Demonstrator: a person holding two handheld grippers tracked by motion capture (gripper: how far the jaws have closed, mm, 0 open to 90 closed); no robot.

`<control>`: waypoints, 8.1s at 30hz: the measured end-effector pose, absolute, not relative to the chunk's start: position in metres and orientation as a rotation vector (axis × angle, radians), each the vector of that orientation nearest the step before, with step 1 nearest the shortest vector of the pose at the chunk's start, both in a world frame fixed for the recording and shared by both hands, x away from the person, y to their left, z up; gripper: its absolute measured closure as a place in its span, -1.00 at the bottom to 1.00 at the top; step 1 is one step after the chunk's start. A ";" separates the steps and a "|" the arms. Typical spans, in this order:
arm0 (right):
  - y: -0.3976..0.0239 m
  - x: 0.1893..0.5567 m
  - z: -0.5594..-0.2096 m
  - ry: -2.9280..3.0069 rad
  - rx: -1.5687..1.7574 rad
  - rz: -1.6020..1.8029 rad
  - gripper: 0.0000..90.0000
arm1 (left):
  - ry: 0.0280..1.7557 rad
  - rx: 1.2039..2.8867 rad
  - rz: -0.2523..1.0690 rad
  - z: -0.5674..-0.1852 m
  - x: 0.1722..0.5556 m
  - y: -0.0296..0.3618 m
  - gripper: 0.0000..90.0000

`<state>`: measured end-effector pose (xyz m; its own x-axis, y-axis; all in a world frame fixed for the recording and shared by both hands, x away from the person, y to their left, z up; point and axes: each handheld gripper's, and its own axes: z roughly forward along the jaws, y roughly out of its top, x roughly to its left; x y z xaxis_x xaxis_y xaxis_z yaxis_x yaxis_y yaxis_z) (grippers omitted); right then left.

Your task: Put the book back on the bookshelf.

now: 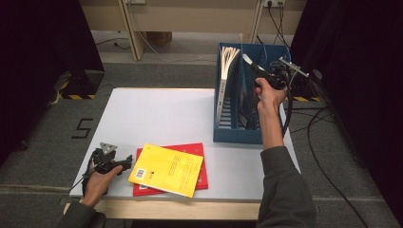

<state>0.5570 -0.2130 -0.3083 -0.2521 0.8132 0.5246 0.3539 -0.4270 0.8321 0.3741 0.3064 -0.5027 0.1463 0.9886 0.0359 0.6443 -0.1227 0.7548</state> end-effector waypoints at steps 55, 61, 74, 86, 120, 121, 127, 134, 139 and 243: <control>-0.215 0.487 -0.370 1.753 1.445 1.622 0.37 | 1.560 1.839 0.752 -0.503 0.374 0.306 -0.68; -0.198 0.510 -0.366 1.761 1.429 1.535 0.38 | 1.557 1.840 0.754 -0.503 0.374 0.306 -0.67; -0.197 0.528 -0.364 1.758 1.446 1.522 0.36 | 1.563 1.839 0.750 -0.503 0.375 0.306 -0.68; -0.212 0.505 -0.368 1.765 1.466 1.620 0.02 | 1.563 1.833 0.733 -0.503 0.375 0.308 -0.68; -0.208 0.432 -0.415 1.902 1.469 1.560 -0.30 | 1.567 1.828 0.700 -0.503 0.376 0.311 -0.68; -0.207 0.431 -0.415 1.901 1.477 1.560 -0.31 | 1.567 1.829 0.702 -0.503 0.376 0.310 -0.68; -0.205 0.423 -0.421 1.927 1.485 1.561 -0.34 | 1.566 1.830 0.703 -0.503 0.376 0.310 -0.68; -0.201 0.415 -0.430 1.950 1.497 1.548 -0.36 | 1.567 1.829 0.702 -0.503 0.376 0.310 -0.68; -0.201 0.411 -0.435 1.957 1.517 1.552 -0.36 | 1.568 1.832 0.703 -0.503 0.376 0.310 -0.68; -0.104 0.343 -0.494 2.394 1.646 1.543 -0.57 | 1.333 1.991 0.616 -0.486 0.317 0.264 -0.46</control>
<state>0.3432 -0.1041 -0.4942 -0.4913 0.6551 0.5740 0.7932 0.0643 0.6056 0.3173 0.2644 -0.4862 0.3710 0.9283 0.0245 0.6201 -0.2673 0.7376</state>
